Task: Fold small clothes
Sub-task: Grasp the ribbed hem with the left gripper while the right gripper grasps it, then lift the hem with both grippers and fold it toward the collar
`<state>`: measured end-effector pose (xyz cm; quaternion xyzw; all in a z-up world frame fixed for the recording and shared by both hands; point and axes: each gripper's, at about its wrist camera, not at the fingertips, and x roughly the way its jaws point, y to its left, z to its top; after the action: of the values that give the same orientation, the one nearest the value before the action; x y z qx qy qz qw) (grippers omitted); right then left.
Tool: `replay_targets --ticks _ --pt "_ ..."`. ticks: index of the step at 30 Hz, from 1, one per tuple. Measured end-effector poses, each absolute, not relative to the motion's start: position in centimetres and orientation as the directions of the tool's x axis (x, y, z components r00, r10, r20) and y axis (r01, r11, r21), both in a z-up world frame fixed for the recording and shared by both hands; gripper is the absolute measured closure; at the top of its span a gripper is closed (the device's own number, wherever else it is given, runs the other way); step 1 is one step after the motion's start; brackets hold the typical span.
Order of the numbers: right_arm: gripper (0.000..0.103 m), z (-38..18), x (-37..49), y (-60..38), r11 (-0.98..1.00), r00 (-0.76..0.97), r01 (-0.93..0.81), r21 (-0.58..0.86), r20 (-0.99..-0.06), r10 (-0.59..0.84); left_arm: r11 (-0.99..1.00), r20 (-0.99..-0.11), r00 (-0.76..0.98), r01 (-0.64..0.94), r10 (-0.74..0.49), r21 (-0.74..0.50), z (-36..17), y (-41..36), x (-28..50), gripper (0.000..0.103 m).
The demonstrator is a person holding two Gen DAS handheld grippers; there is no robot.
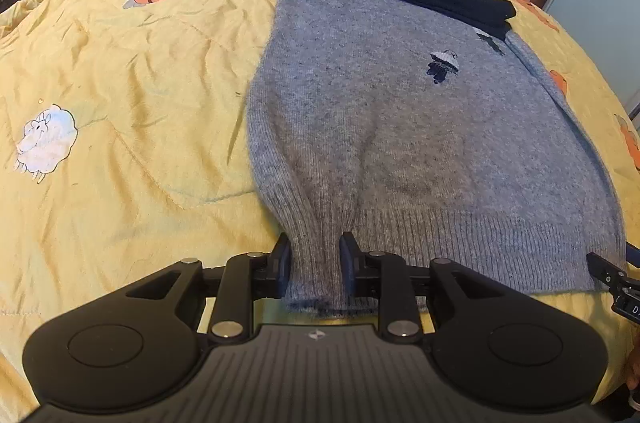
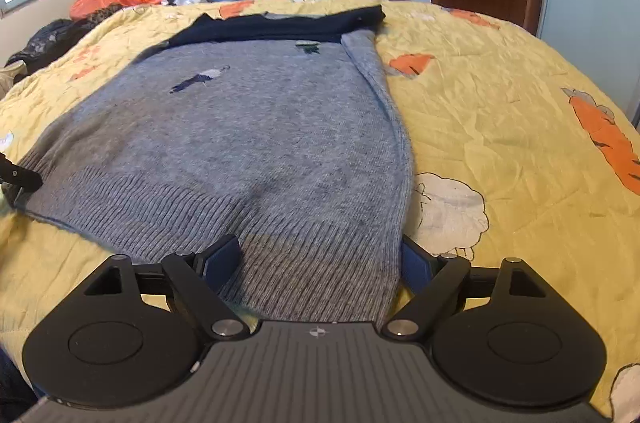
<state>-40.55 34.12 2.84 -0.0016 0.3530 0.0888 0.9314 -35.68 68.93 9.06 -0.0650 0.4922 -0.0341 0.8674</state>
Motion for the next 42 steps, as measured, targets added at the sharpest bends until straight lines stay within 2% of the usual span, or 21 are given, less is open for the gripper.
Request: replay_targets --ticks 3,6,7,9,10,11,14,20,29,36,42 --pt "0.023 2.8 -40.6 34.1 0.984 0.743 -0.166 0.061 -0.648 0.166 0.987 -0.845 0.517 -0.002 -0.136 -0.160 9.0 69.1 -35.9 0.079" --pt "0.042 3.1 -40.6 34.1 0.982 0.742 -0.180 0.056 -0.647 0.173 0.980 -0.845 0.508 -0.005 -0.169 -0.199 9.0 69.9 -36.0 0.079" --pt "0.051 3.2 -40.6 34.1 0.981 0.739 -0.185 0.062 -0.649 0.181 0.978 -0.843 0.508 0.001 -0.179 -0.207 9.0 70.0 -36.1 0.079" --pt "0.060 3.4 -40.4 34.0 0.982 0.734 -0.175 0.069 -0.656 0.177 0.977 -0.841 0.506 0.009 -0.189 -0.213 9.0 70.3 -36.1 0.079" --pt "0.071 3.5 -40.2 33.9 0.983 0.734 -0.163 0.082 -0.656 0.176 0.976 -0.842 0.505 0.010 -0.191 -0.215 9.0 70.3 -36.2 0.079" --pt "0.076 3.5 -40.2 33.7 0.984 0.734 -0.153 0.089 -0.657 0.173 0.976 -0.842 0.504 0.009 -0.193 -0.219 9.0 70.4 -36.2 0.080" --pt "0.082 3.4 -40.2 33.0 0.982 0.736 -0.130 0.136 -0.651 0.188 0.971 -0.842 0.496 0.006 -0.212 -0.241 8.9 70.9 -36.1 0.088" --pt "0.087 3.6 -40.5 32.0 0.972 0.734 -0.125 0.199 -0.640 0.226 0.944 -0.830 0.476 -0.003 -0.290 -0.331 8.7 72.4 -35.7 0.094" --pt "0.088 5.0 -40.4 31.7 0.968 0.755 -0.146 0.204 -0.609 0.242 0.934 -0.802 0.508 0.015 -0.315 -0.357 10.5 72.8 -35.5 0.095" --pt "0.088 8.6 -39.4 30.9 0.962 0.801 -0.167 0.217 -0.539 0.261 0.943 -0.766 0.564 0.074 -0.308 -0.325 13.9 72.8 -35.1 0.095" --pt "0.088 12.3 -34.9 29.6 0.940 0.812 -0.176 0.291 -0.498 0.306 0.919 -0.711 0.604 0.098 -0.359 -0.381 18.3 74.1 -31.4 0.095"
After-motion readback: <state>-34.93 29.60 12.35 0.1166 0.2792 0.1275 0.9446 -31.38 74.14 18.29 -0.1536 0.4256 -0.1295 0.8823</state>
